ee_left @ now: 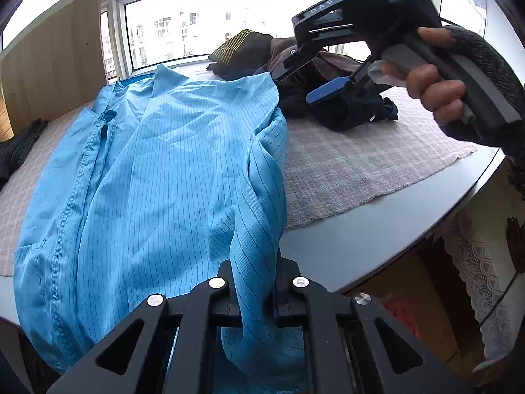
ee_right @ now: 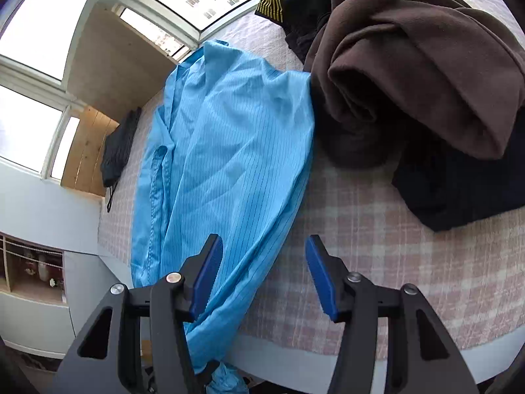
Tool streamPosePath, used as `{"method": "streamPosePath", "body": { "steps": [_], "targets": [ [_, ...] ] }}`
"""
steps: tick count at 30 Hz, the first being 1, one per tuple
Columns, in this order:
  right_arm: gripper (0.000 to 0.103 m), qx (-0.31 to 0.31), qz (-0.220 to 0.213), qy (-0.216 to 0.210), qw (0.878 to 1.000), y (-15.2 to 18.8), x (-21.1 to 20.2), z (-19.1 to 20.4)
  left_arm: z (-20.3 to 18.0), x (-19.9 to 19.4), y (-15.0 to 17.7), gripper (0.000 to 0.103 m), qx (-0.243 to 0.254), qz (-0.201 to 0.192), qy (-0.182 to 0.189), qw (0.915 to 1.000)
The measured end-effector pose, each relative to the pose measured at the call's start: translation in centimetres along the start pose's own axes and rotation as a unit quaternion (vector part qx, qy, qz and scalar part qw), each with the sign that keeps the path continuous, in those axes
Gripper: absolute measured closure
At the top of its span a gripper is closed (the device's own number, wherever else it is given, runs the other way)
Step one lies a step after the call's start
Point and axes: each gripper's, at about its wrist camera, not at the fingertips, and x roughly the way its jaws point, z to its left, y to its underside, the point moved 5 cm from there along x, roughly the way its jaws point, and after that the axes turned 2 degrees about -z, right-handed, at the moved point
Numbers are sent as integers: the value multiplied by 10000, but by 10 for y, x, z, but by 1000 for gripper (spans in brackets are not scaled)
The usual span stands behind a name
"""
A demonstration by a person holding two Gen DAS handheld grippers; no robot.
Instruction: Fold clothes
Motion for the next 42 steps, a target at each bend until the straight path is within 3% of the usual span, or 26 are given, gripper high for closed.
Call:
{"method": "streamPosePath", "body": {
  "steps": [2,4,8,9,11,12,19,23,26,34,39,42],
  "targets": [
    [51,171,22,448,9988,-29,23,-14,4,1,-4,94,-6,-34,32,10000],
    [51,311,197,630,9973,-46,46,-23,5,0,-5,94,-31,-24,96,9999],
    [52,467,318,451,9974,-63,70,-23,7,-1,-5,94,-239,15,343,9991],
    [56,555,294,438,9971,-66,72,-24,7,-1,-5,94,-287,22,410,9987],
    [93,735,328,328,9962,-71,74,-25,10,0,-5,94,-405,49,542,9977],
    [93,790,282,223,9962,-73,73,-23,12,0,-5,94,-523,77,637,9966],
    [97,479,-39,113,9988,-71,55,38,44,-5,2,94,-1347,120,1078,9849],
    [98,-389,-230,473,9979,-82,52,94,63,-12,9,94,-1674,58,1159,9790],
    [98,-848,-148,464,9952,-84,63,138,78,-12,17,94,-2047,49,1225,9711],
    [98,-2178,398,971,9703,-64,144,232,123,-10,52,92,-2870,175,1090,9515],
    [98,-2646,846,1275,9522,-45,206,257,147,-1,76,88,-3377,319,1085,9344],
    [94,-3070,1087,1570,9324,-35,226,263,153,1,81,88,-3493,326,1153,9293]
  ]
}}
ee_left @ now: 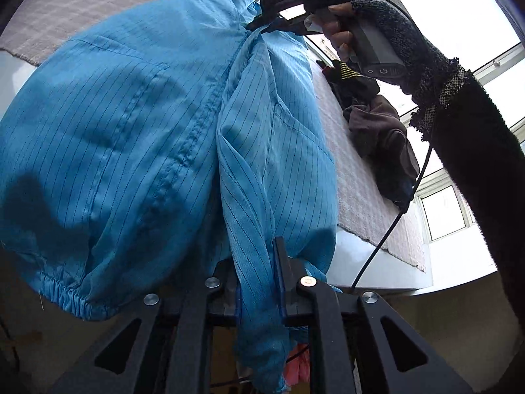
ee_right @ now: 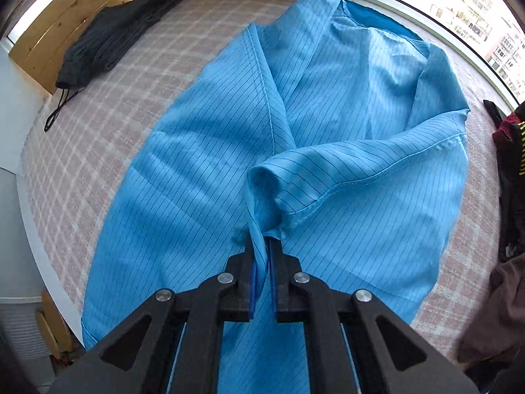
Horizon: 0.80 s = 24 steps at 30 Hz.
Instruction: Fold clothes
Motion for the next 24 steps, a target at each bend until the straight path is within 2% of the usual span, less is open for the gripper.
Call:
{"method": "streamPosePath", "body": {
  "steps": [2,3,6,8,11,14,16,19,23,24],
  "targets": [
    [89,-140,45,40,9999,1,-5,3,0,1,0,88,10,23,36,10000],
    [89,-150,15,-91,9998,2,-14,3,-1,-1,0,89,10,52,82,10000],
    [86,-51,-317,-476,9984,13,-57,-6,0,-3,1,89,-37,132,166,9998],
    [79,27,-573,-718,9958,24,-90,-14,0,-6,1,88,-7,144,178,9997],
    [76,-29,-785,-929,9926,70,-123,-15,-5,-12,2,85,251,190,67,9995],
    [76,-247,-677,-480,9962,131,-122,-5,-8,-33,3,74,781,162,-296,9964],
    [76,-327,-589,-410,9969,178,-115,3,-9,-51,7,74,1376,161,-654,9882],
    [76,-196,-385,-789,9959,244,-100,20,-4,-80,14,74,2171,282,-1133,9691],
    [76,321,-282,-1066,9934,311,-80,37,3,-104,9,74,2738,395,-1517,9489],
    [76,483,-63,-1431,9885,328,-72,45,2,-105,7,74,2846,419,-1543,9452]
  ]
}}
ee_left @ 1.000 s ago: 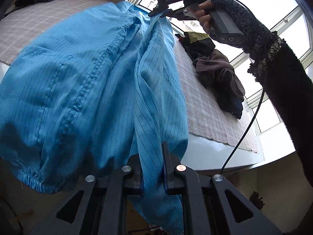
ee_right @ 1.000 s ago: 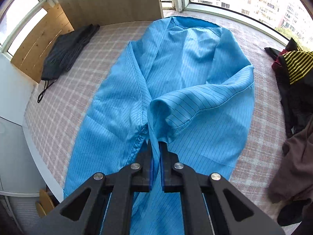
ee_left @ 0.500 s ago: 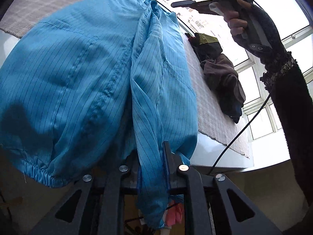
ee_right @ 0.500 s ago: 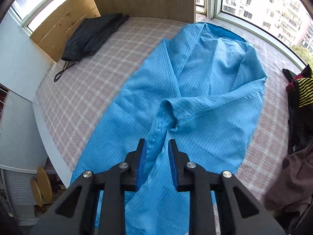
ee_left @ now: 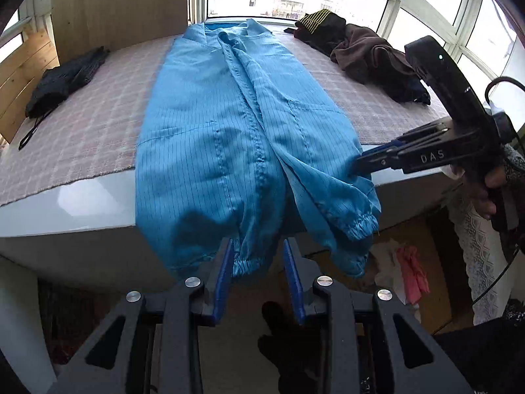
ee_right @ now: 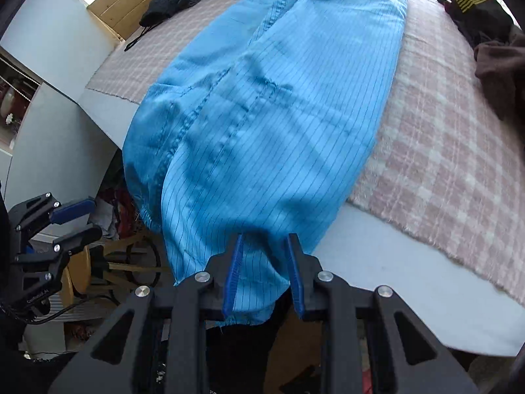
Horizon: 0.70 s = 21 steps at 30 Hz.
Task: Fold clothes
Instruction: 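Open both grippers and release the coat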
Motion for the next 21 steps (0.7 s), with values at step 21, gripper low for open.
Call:
{"method": "streamPosePath", "body": {
  "steps": [21],
  "targets": [
    [74,47,-1109,-45,9938,59,42,-40,-35,127,-80,69,2376,1253,-200,9630]
  ]
}}
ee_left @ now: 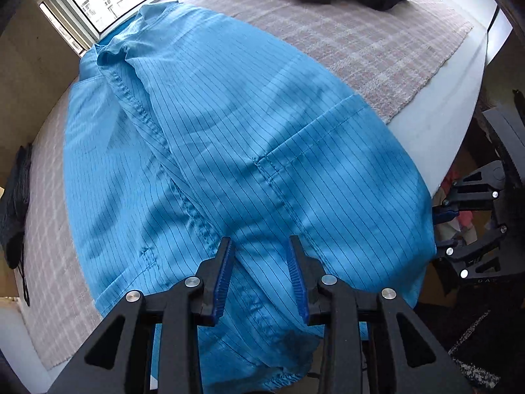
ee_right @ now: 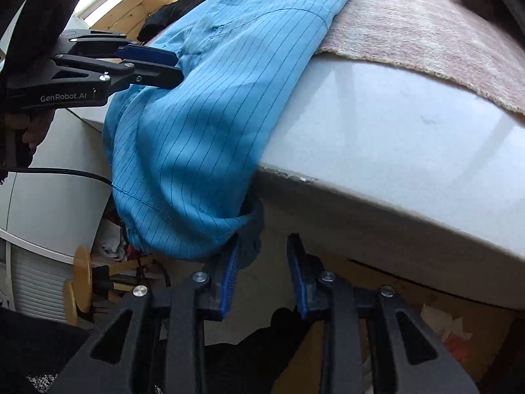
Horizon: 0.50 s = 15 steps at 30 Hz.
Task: Fold clothes
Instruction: 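Open both grippers and release the coat, then grasp and tug the coat hem with the right gripper, then release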
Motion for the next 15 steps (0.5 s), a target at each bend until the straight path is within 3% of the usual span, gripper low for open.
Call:
{"method": "streamPosePath", "body": {
  "steps": [3,4,7,12,15],
  "targets": [
    [74,-72,-195,-71,9998,-3,0,5,5,1,1,68,-27,7,39,10000],
    [74,5,-251,-271,9993,-4,-1,7,4,1,2,67,27,10,15,10000],
    [101,-45,-180,-636,9978,3,-7,19,0,0,3,66,186,11,-84,9998],
    [101,-414,102,-1113,9929,32,-30,42,-1,0,7,65,268,-16,-74,9996],
    [101,-234,243,-959,9948,47,-40,26,-2,0,10,63,304,-29,-103,9995]
  ]
}}
